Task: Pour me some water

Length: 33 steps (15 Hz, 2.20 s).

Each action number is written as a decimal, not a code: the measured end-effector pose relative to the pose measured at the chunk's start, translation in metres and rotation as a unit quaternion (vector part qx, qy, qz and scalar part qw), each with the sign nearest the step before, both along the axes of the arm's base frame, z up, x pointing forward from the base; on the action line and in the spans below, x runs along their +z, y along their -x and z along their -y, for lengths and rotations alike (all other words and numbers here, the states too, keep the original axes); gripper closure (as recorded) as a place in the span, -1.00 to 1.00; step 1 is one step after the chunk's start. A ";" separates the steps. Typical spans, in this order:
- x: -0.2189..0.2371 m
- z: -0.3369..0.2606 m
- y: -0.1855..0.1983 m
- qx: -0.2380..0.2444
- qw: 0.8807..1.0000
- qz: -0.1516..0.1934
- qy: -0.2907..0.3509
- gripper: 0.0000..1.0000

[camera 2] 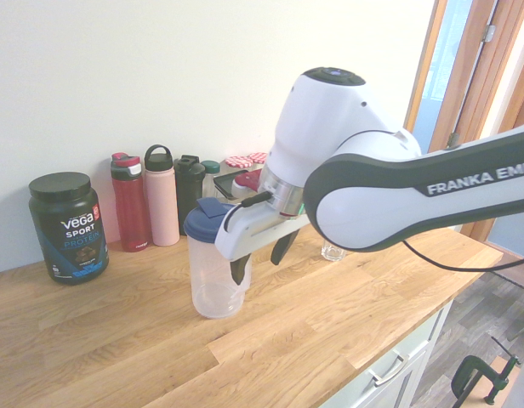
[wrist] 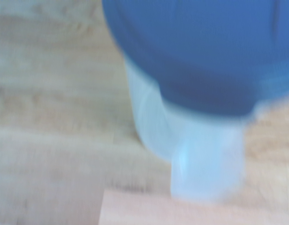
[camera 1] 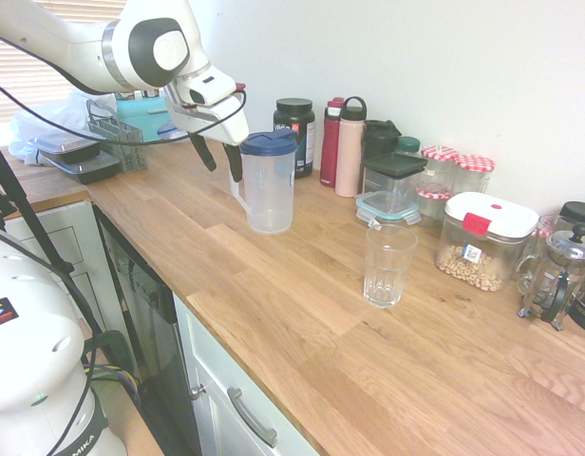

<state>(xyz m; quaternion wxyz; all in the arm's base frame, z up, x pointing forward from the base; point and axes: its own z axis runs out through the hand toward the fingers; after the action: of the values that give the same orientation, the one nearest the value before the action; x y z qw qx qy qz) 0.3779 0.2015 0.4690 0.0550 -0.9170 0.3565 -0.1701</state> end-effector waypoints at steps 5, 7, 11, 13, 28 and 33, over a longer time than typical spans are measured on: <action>-0.013 -0.005 -0.029 -0.017 1.000 0.008 -0.003 1.00; -0.017 -0.001 -0.034 -0.021 1.000 0.011 -0.004 1.00; -0.023 0.002 -0.042 -0.022 1.000 0.013 -0.006 1.00; -0.023 0.000 -0.044 -0.021 1.000 0.014 -0.002 1.00; 0.032 0.017 -0.017 0.019 0.999 0.004 -0.033 1.00; 0.071 0.082 0.065 0.055 0.998 -0.037 0.024 1.00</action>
<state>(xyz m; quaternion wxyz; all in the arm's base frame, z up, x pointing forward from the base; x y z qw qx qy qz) 0.3133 0.1199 0.5398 0.0291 -0.9420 0.3028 -0.1417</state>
